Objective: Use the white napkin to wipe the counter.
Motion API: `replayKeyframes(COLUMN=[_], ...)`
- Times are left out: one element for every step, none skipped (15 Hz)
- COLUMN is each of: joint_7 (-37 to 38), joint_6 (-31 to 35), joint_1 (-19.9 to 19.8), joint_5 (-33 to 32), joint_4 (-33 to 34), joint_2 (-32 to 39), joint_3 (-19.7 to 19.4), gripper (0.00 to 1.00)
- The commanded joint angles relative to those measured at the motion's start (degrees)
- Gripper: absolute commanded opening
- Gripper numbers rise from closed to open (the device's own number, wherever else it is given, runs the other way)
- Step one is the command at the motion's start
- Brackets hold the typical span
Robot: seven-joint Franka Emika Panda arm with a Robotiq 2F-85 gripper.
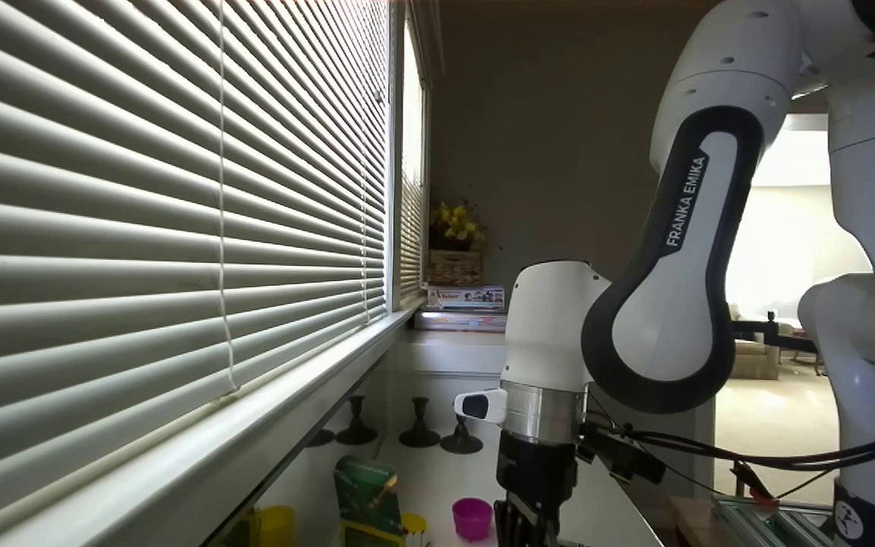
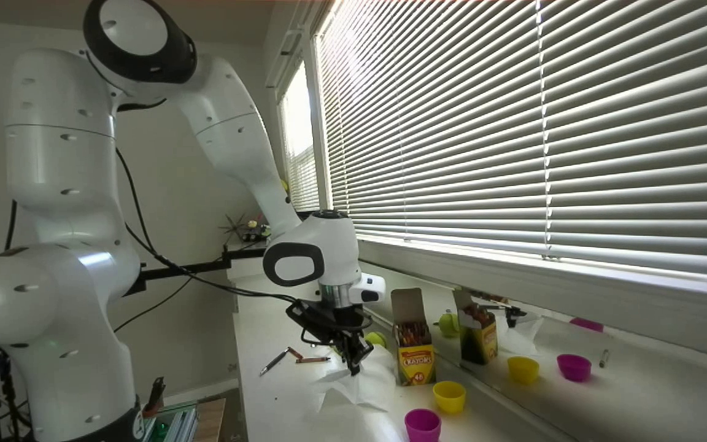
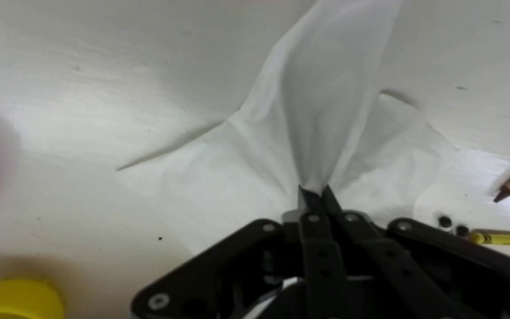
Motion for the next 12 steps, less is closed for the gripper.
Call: replayKeyframes(joint_7=[-4.66,-5.15,-5.22,-5.57,-5.67,-6.03,-6.53,-7.03,-6.95,-7.01,-7.0,-6.88], joint_6=[-1.84,-2.52,-2.68,-2.66,-2.34,-1.81,-0.99,-1.31,-0.82,-0.71,-0.49,0.17], joint_1=[-0.34,-0.16,0.04,0.26,0.47,0.6,0.7,0.69,0.84,4.19,4.72,5.6], joint_5=[5.54,6.02,6.0,6.25,6.24,6.31,6.64,7.36,7.26,7.29,7.2,6.98], joint_4=[0.24,0.27,0.15,0.0,-0.19,-0.35,-0.34,-0.06,-0.12,-0.02,-0.01,-0.16], joint_2=[-2.15,-2.11,-1.94,-1.72,-1.51,-1.33,-0.97,-0.77,-0.58,-0.36,-0.05,0.41], joint_3=[1.71,1.94,2.2,2.62,3.03,3.48,4.05,4.67,5.19,2.54,2.59,2.53], gripper=[0.0,0.0,0.0,0.0,0.0,0.0,0.0,0.0,0.0,0.0,0.0,0.0])
